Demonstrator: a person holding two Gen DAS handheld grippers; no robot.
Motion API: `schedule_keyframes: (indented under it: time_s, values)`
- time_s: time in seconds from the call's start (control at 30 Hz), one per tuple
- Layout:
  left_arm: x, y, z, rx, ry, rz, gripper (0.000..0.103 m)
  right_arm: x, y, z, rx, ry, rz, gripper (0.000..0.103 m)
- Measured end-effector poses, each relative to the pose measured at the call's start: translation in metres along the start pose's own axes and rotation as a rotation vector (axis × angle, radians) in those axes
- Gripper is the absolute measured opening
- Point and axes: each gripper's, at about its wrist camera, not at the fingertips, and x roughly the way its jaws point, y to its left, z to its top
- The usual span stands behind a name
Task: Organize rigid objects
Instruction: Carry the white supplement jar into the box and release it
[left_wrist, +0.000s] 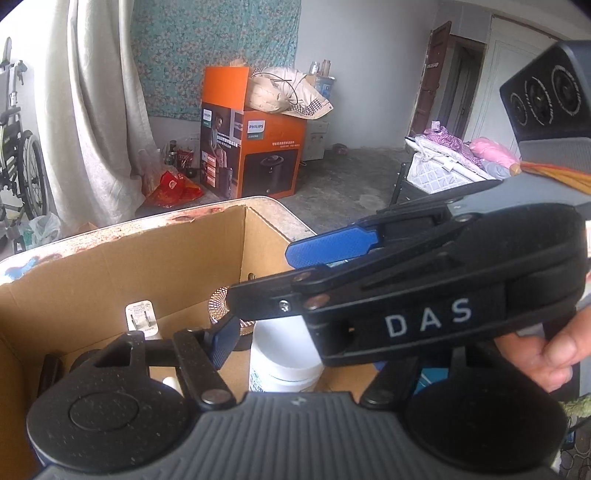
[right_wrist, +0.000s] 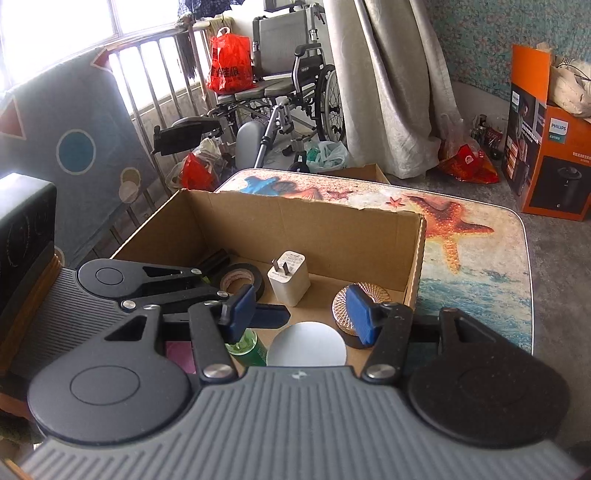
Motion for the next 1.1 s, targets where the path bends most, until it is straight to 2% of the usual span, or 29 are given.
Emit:
schedule_keyframes:
  time_s: [0.1, 0.17, 0.23, 0.3, 0.43, 0.57, 0.63, 0.73, 0.8, 0.97, 1.1]
  values:
    - [-0.02, -0.008, 0.003, 0.013, -0.043, 0.014, 0.081, -0.02, 0.001, 0.003, 0.026, -0.046, 0.001, 0.056]
    - [-0.038, -0.015, 0.006, 0.009, -0.072, 0.027, 0.096, -0.04, 0.003, 0.005, 0.058, -0.09, 0.006, 0.057]
    - [-0.061, -0.021, 0.006, -0.005, -0.118, 0.04, 0.102, -0.065, 0.007, 0.004, 0.096, -0.143, 0.02, 0.059]
    - [-0.082, -0.026, 0.006, -0.019, -0.15, 0.069, 0.103, -0.091, 0.013, -0.001, 0.123, -0.199, 0.031, 0.063]
    - [-0.111, -0.03, 0.003, -0.09, -0.141, 0.19, 0.103, -0.134, 0.029, -0.017, 0.16, -0.291, 0.009, 0.078]
    - [-0.124, -0.034, -0.005, -0.128, -0.091, 0.363, 0.103, -0.159, 0.046, -0.04, 0.178, -0.344, -0.061, 0.091]
    - [-0.125, -0.033, -0.009, -0.136, -0.056, 0.429, 0.103, -0.164, 0.054, -0.054, 0.192, -0.349, -0.09, 0.099]
    - [-0.131, -0.029, -0.014, -0.17, -0.046, 0.494, 0.103, -0.163, 0.063, -0.067, 0.21, -0.328, -0.12, 0.101]
    - [-0.133, -0.028, -0.019, -0.17, -0.055, 0.511, 0.103, -0.155, 0.071, -0.077, 0.21, -0.301, -0.161, 0.101]
    - [-0.136, -0.028, -0.03, -0.113, -0.005, 0.512, 0.103, -0.134, 0.076, -0.089, 0.254, -0.237, -0.233, 0.101]
    - [-0.136, -0.025, -0.04, -0.179, -0.021, 0.518, 0.103, -0.122, 0.087, -0.095, 0.235, -0.199, -0.297, 0.101]
